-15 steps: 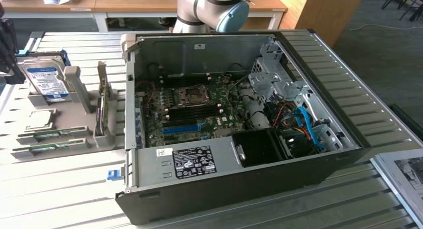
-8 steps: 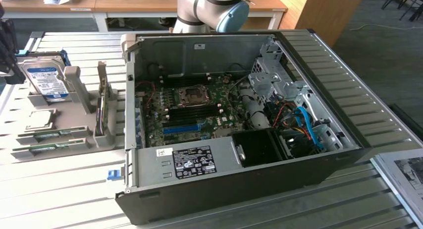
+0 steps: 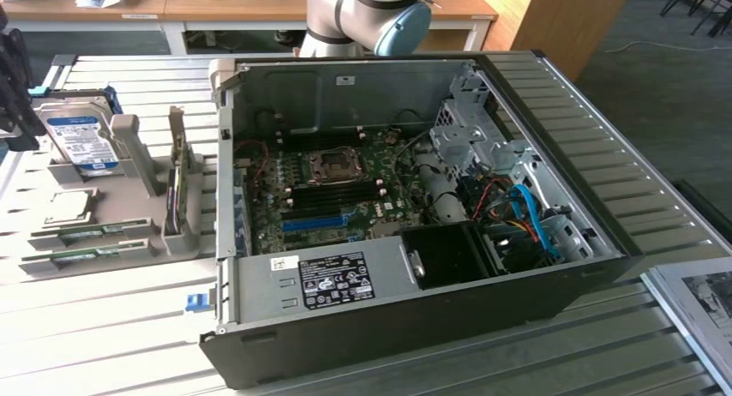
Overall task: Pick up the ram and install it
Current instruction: 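Pick up the ram and move it above insertion slot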
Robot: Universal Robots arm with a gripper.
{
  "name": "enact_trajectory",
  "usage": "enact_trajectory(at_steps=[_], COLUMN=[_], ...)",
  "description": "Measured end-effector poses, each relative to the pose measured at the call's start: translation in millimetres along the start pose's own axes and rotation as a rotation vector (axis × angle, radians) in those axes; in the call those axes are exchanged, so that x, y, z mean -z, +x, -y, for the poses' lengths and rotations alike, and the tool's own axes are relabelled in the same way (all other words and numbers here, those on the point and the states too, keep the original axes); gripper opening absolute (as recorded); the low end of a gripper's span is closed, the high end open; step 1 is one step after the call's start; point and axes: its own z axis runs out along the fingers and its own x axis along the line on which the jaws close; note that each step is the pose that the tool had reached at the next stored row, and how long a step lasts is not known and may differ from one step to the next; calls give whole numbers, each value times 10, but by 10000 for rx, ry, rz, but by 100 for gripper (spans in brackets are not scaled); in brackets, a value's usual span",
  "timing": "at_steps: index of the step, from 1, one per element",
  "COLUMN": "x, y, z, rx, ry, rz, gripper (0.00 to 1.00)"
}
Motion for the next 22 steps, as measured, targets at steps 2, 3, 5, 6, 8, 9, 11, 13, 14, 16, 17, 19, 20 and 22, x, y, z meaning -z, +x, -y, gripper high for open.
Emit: enact_trajectory(at_steps=[2, 3, 5, 6, 8, 9, 11, 13, 14, 16, 17, 19, 20, 22], x=[0, -5, -29, -43, -75, -92, -128, -160, -175, -203, -216, -245, -261, -293], y=[0, 0, 0, 0, 0, 0, 1, 0, 1, 1, 1, 1, 1, 1], z=[0, 0, 1, 2, 3, 4, 5, 6, 7, 8, 9, 10, 10, 12], rx=[0, 0, 1, 0, 0, 0, 1, 0, 1, 0, 0, 0, 0, 1], ry=[0, 1, 1, 0, 1, 0, 0, -1, 0, 0, 1, 1, 0, 0], rz=[0, 1, 1, 0, 1, 0, 0, -1, 0, 0, 0, 0, 0, 0], gripper=[29, 29, 29, 29, 29, 29, 29, 29, 29, 29, 29, 29, 29, 29])
